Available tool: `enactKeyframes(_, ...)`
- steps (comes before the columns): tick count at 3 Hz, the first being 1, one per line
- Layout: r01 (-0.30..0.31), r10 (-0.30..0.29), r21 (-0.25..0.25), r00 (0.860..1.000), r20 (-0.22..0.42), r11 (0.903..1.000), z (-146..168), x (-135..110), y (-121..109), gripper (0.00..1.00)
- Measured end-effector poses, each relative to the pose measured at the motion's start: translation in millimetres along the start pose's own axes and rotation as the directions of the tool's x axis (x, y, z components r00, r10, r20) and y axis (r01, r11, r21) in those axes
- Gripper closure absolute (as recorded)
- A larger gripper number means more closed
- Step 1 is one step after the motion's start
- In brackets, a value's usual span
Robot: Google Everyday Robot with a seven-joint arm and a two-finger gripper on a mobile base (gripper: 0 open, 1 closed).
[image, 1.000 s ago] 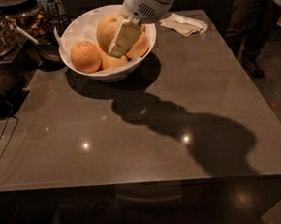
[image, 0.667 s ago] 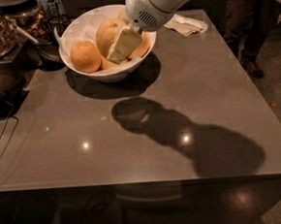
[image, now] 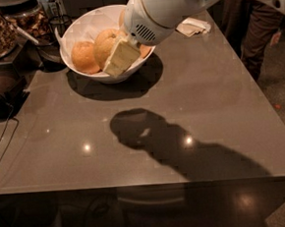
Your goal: Pick orange from white bowl
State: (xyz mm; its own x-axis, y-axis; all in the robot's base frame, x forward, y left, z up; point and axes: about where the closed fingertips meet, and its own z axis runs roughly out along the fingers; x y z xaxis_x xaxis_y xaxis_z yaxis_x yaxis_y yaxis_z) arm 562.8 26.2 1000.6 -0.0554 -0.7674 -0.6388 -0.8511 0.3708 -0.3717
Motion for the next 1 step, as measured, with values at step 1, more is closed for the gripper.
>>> enactKeyframes(1,0.0,0.0,0.0,1.0,0.0,1.0,0.0,0.0,0.0,1.0)
